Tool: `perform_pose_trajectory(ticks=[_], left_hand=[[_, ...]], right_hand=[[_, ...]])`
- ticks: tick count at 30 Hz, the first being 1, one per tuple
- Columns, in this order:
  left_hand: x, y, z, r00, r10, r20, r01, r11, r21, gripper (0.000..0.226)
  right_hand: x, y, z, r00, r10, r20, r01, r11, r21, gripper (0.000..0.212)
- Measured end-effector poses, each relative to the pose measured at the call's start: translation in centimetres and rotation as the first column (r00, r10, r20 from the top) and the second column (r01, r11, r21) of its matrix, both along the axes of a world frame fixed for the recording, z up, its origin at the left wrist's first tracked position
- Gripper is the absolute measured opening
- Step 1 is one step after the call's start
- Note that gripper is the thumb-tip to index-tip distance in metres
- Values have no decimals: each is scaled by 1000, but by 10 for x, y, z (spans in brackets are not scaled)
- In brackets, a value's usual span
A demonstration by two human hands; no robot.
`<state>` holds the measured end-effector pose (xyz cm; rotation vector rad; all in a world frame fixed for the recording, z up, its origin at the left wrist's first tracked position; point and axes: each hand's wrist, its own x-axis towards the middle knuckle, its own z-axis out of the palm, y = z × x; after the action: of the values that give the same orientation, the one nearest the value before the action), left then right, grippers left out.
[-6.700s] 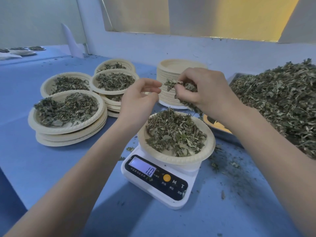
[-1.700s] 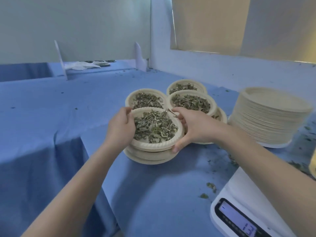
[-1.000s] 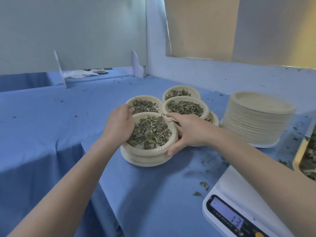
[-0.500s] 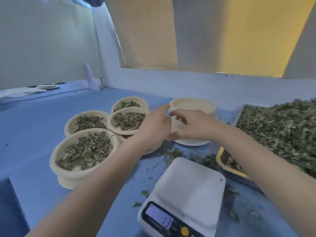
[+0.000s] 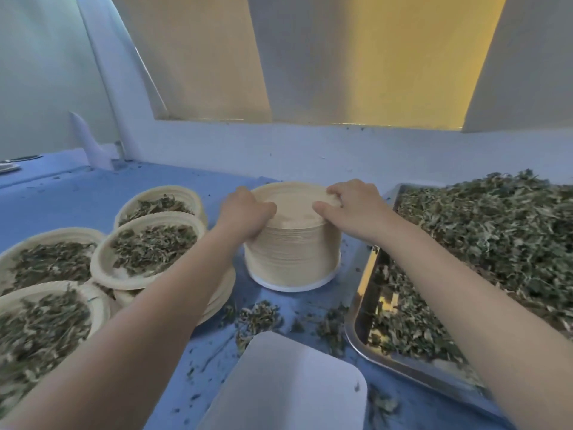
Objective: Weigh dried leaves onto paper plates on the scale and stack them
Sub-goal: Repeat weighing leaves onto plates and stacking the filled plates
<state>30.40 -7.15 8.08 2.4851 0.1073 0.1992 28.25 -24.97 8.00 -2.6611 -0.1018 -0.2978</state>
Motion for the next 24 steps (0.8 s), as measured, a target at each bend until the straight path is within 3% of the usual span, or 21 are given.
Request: perform_pose_trajectory(ticks=[2,4,5,7,11,13,19,24], left_hand=[[11,2,-3,997,1,-72,-11,990,-138,52],[19,4,-5,997,17,-73,-33,973,-230,41],[21,4,-5,998,35,-52,-46,974,-222,39],[21,4,-3,998,58,-15,-59,986,-155,36],[14,1,9,999,26,33,-23,996,-90,12],[12,0,17,999,12,44,-9,996,-84,14],[-7,4,41,993,-45,107,68,974,-215,29],[-66,18,27,990,-51,134,89,953,-290,19]], right_hand=[[12,3,-1,993,-89,-73,98,986,132,56],[19,6,-2,982,-122,-142,156,953,260,15],[22,8,-2,981,-132,-144,169,943,285,10],[26,10,-1,987,-112,-118,142,948,284,31],[25,14,11,993,-97,-66,109,970,218,34],[23,13,21,993,-109,-35,114,971,210,33],[-3,12,44,996,-80,40,70,976,204,34],[-66,12,35,995,-37,88,17,975,222,17]])
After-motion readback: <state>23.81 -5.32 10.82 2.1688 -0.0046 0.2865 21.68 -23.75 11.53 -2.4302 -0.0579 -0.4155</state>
